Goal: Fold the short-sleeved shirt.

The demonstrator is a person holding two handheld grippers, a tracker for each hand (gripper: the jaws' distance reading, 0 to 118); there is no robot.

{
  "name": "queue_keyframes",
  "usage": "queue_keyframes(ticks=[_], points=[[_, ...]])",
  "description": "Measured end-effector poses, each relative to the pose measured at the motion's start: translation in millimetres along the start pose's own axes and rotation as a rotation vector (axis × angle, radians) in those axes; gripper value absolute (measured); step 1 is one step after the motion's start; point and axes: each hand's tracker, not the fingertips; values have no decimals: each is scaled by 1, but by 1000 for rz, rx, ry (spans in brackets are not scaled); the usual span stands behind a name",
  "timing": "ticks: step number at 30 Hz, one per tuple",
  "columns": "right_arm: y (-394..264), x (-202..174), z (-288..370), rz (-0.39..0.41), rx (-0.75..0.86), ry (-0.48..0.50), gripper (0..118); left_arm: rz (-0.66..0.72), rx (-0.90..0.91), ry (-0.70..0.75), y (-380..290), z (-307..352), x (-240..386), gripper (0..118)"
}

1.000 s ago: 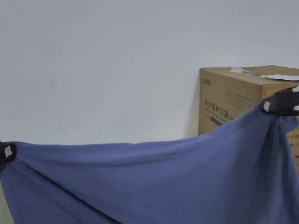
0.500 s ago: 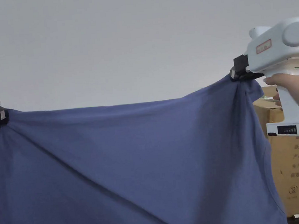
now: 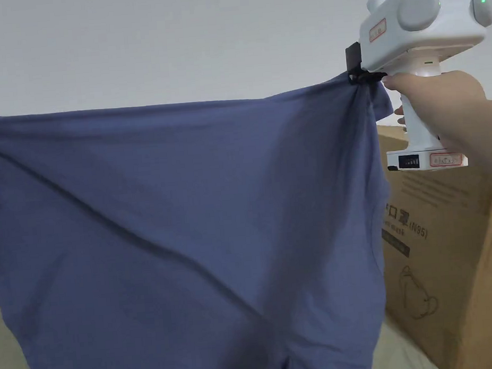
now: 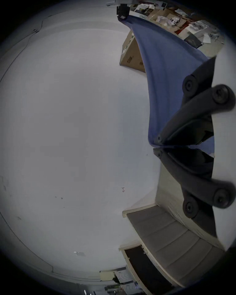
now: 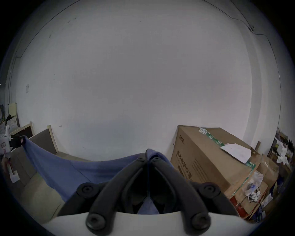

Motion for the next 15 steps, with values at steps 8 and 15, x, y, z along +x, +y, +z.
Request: queue_keyframes(ticks=[8, 15], points=[[-177, -15, -70, -45, -263, 10, 0, 67, -307, -21, -153, -57, 0, 1], [-412, -5, -29, -112, -631, 50, 0, 172, -553, -83, -337, -12, -32, 1]])
